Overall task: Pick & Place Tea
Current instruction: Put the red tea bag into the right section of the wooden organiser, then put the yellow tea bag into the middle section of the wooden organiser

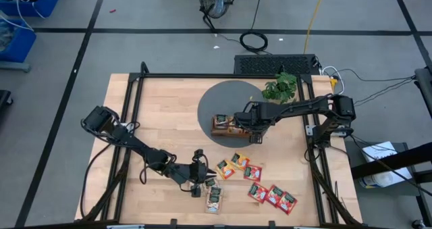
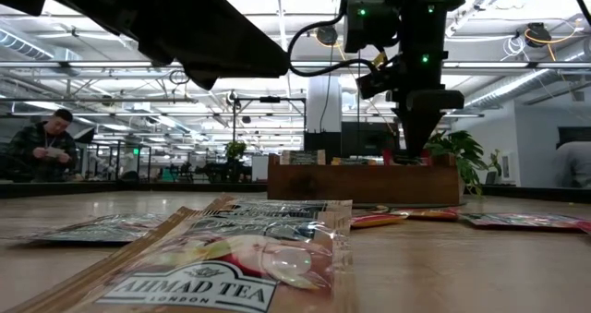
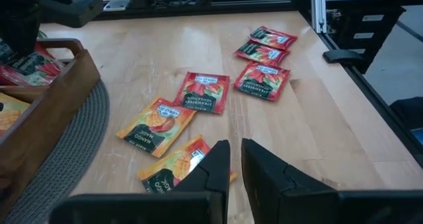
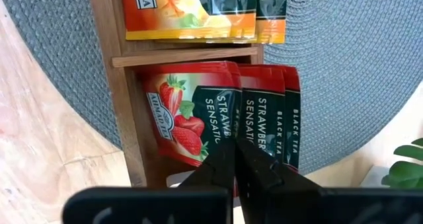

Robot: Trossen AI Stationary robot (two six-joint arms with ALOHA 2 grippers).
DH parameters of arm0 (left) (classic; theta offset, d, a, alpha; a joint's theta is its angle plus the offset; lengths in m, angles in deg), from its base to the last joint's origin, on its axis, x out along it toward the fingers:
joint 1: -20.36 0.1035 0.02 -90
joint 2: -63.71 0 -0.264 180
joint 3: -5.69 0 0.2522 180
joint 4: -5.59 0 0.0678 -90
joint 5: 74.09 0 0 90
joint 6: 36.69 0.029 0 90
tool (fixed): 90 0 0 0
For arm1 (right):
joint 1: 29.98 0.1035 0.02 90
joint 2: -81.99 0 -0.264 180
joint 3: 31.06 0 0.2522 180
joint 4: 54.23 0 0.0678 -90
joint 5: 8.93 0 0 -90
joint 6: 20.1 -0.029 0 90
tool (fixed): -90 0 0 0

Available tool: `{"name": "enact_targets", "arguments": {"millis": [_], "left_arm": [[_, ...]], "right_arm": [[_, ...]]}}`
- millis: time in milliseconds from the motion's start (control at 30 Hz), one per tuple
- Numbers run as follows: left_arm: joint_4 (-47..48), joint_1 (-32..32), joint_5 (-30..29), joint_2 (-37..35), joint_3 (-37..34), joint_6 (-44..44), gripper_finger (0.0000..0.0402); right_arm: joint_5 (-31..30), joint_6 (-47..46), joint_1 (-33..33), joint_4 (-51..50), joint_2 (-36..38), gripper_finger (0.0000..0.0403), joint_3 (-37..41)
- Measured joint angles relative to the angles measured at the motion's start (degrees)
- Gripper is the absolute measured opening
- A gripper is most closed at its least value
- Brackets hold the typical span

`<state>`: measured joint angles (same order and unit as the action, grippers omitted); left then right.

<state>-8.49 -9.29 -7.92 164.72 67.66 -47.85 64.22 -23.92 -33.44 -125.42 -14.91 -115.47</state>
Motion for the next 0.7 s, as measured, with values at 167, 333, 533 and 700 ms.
{"name": "enact_targets", "arguments": {"millis": [167,333,533,700], "left_arm": [[1.05,0.0,0.0,0.0,0.0,-0.15,0.0047],[2.41,0.0,0.0,0.0,0.0,-0.6,0.0047],[2.46,0.36,0.0,0.02,0.0,-1.1,0.0047],[3.94,0.58,-2.31,0.02,0.02,-6.05,0.0047]], "right_arm": [[-3.16,0.18,0.02,-0.41,0.0,0.0019,0.0],[-4.34,0.04,0.02,-1.56,0.0,0.0062,0.0],[-9.5,1.31,0.04,-4.22,0.0,0.0113,0.0],[-21.03,-2.65,0.98,-9.68,2.88,0.0128,0.1]]}}
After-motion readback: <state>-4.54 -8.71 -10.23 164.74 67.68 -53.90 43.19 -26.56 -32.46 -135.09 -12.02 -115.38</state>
